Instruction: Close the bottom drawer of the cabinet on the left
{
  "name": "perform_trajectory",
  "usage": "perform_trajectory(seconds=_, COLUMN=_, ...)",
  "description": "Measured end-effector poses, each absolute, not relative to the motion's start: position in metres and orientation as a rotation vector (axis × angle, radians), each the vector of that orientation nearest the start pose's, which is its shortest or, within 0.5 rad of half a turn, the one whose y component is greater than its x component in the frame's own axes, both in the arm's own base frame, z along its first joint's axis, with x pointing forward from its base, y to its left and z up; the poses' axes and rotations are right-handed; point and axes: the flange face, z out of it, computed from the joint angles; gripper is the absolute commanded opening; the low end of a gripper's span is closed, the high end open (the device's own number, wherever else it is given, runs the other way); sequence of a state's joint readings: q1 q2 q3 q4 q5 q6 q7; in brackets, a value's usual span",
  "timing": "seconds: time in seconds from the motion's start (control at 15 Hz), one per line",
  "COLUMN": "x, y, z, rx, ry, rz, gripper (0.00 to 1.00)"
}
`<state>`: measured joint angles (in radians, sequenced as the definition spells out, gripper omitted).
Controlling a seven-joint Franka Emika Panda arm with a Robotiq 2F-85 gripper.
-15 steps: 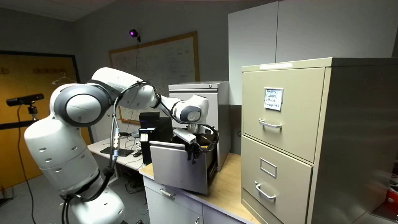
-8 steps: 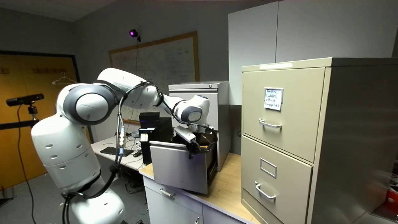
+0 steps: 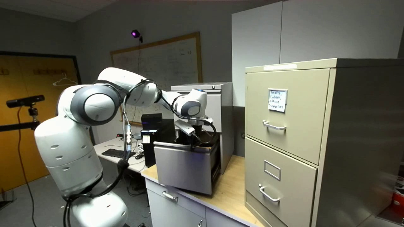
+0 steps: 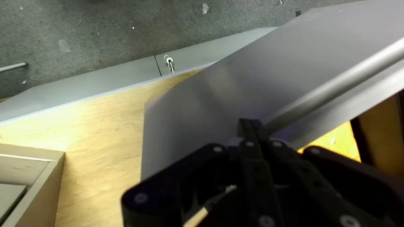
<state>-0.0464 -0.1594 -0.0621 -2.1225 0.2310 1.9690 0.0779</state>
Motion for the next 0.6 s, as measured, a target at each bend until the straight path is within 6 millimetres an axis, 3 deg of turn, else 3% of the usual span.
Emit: perform_trajectory(seconds=0.6, x=0.550, y=0.011, z=0.497, rx=-2.909, ry=0.349, rz=-0.069, gripper=0.01)
